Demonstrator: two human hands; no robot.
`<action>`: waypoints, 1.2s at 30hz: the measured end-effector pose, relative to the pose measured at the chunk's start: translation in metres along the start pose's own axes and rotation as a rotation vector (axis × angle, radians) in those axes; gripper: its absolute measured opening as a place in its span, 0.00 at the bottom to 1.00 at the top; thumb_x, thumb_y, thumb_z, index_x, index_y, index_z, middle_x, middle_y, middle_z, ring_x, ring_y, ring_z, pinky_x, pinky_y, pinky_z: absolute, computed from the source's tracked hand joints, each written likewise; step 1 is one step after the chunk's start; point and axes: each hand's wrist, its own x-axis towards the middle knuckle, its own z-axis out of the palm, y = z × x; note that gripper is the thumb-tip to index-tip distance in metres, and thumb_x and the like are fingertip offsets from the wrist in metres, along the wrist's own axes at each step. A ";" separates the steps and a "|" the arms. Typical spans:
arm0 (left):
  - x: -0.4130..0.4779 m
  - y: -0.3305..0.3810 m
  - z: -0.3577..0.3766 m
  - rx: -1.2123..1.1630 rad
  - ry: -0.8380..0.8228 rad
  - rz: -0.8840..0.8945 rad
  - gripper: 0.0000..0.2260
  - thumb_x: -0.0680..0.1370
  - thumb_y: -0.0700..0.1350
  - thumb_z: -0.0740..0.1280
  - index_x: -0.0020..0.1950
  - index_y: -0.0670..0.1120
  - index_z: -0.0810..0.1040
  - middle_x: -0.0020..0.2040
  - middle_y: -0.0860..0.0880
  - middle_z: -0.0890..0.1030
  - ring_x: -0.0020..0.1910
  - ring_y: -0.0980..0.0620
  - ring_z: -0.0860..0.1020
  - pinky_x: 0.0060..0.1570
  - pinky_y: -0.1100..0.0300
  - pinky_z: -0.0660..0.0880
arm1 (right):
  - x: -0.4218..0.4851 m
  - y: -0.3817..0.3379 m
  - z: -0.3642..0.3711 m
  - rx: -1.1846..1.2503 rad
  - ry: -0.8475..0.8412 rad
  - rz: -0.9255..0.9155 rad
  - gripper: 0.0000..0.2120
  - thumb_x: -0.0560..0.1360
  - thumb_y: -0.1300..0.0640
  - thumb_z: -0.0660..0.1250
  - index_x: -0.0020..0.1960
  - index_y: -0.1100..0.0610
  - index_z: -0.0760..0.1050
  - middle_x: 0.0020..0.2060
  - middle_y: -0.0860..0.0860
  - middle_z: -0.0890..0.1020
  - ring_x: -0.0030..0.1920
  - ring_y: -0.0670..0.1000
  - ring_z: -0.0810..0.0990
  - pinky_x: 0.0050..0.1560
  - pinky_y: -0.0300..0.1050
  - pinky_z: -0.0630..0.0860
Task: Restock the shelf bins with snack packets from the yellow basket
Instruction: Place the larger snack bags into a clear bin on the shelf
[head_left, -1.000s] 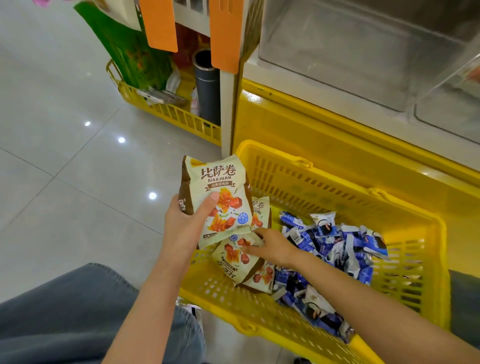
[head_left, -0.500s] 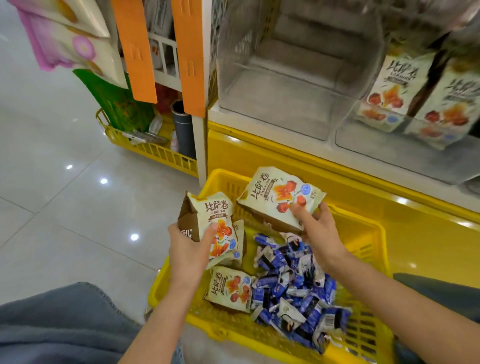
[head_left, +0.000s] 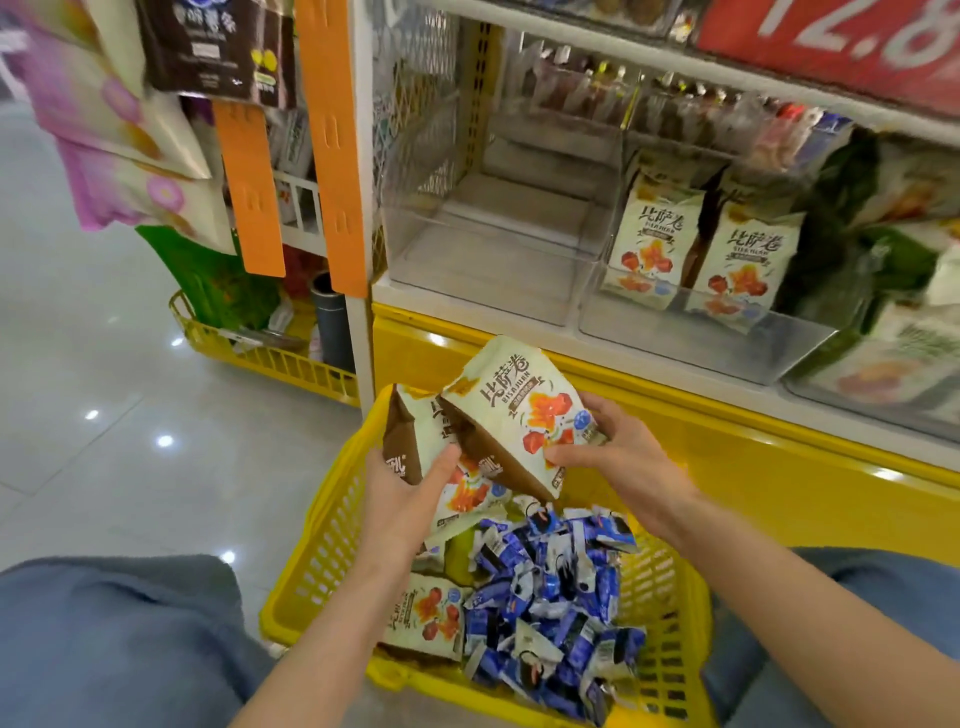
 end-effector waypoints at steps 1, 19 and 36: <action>0.000 0.006 0.001 0.031 -0.008 0.034 0.21 0.69 0.55 0.72 0.59 0.51 0.73 0.54 0.50 0.81 0.53 0.51 0.79 0.56 0.47 0.76 | -0.002 -0.007 -0.005 -0.058 -0.019 -0.023 0.30 0.62 0.62 0.78 0.60 0.50 0.70 0.45 0.46 0.83 0.40 0.39 0.83 0.33 0.29 0.76; 0.031 0.110 0.045 0.127 -0.195 0.357 0.27 0.69 0.53 0.73 0.62 0.47 0.67 0.51 0.53 0.78 0.48 0.58 0.76 0.39 0.69 0.70 | -0.012 -0.106 -0.072 -0.123 -0.033 -0.005 0.28 0.58 0.37 0.70 0.51 0.54 0.79 0.45 0.51 0.86 0.45 0.49 0.85 0.38 0.34 0.79; 0.075 0.119 0.074 0.014 -0.208 0.346 0.22 0.68 0.56 0.73 0.53 0.54 0.64 0.43 0.61 0.74 0.41 0.65 0.75 0.27 0.76 0.71 | 0.114 -0.129 -0.114 -0.364 0.515 -0.078 0.23 0.72 0.50 0.70 0.64 0.58 0.70 0.55 0.51 0.80 0.45 0.47 0.80 0.38 0.38 0.75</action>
